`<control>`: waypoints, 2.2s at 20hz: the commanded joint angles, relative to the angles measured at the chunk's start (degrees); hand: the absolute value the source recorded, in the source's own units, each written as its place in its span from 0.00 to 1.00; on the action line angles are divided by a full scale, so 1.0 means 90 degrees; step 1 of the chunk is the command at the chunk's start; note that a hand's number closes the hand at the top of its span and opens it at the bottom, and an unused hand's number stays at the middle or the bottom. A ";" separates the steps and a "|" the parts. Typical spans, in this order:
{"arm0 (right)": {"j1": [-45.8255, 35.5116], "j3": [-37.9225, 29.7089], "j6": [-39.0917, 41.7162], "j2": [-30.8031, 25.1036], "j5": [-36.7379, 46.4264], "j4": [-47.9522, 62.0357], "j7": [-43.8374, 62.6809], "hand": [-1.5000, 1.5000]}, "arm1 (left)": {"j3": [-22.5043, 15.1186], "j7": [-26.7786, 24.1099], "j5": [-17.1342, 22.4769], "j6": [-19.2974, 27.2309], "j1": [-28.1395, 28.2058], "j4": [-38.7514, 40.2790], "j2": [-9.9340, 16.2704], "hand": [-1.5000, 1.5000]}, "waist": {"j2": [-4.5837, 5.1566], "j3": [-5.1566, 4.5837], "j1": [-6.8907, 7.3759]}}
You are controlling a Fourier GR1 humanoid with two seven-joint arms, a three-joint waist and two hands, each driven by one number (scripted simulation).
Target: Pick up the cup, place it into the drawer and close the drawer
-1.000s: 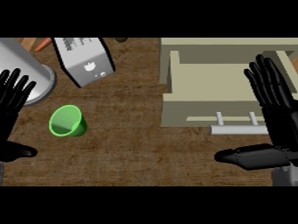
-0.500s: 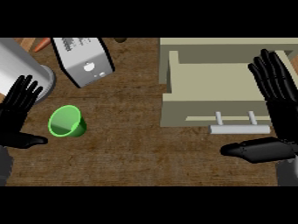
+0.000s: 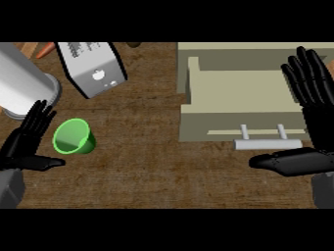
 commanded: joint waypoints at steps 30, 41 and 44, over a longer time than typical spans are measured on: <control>-0.0702 -0.0213 0.0101 -0.0204 -0.0188 0.0258 0.0501 0.00 | -0.0147 -0.3063 -0.1125 0.0413 -0.0954 0.3254 -0.0375 0.00 | 0.0092 -0.0036 -0.0136; -0.0257 -0.0328 0.0377 -0.0372 -0.0256 0.0142 0.0273 0.00 | -0.0133 -0.3629 -0.1053 0.0027 -0.1074 0.2778 -0.0362 1.00 | 0.0083 -0.0039 -0.0200; -0.0656 -0.0337 0.0272 -0.0360 -0.0281 0.0223 0.0437 0.00 | -0.0049 -0.3848 -0.1096 0.1295 -0.1142 0.2670 -0.0599 1.00 | 0.0100 -0.0038 -0.0159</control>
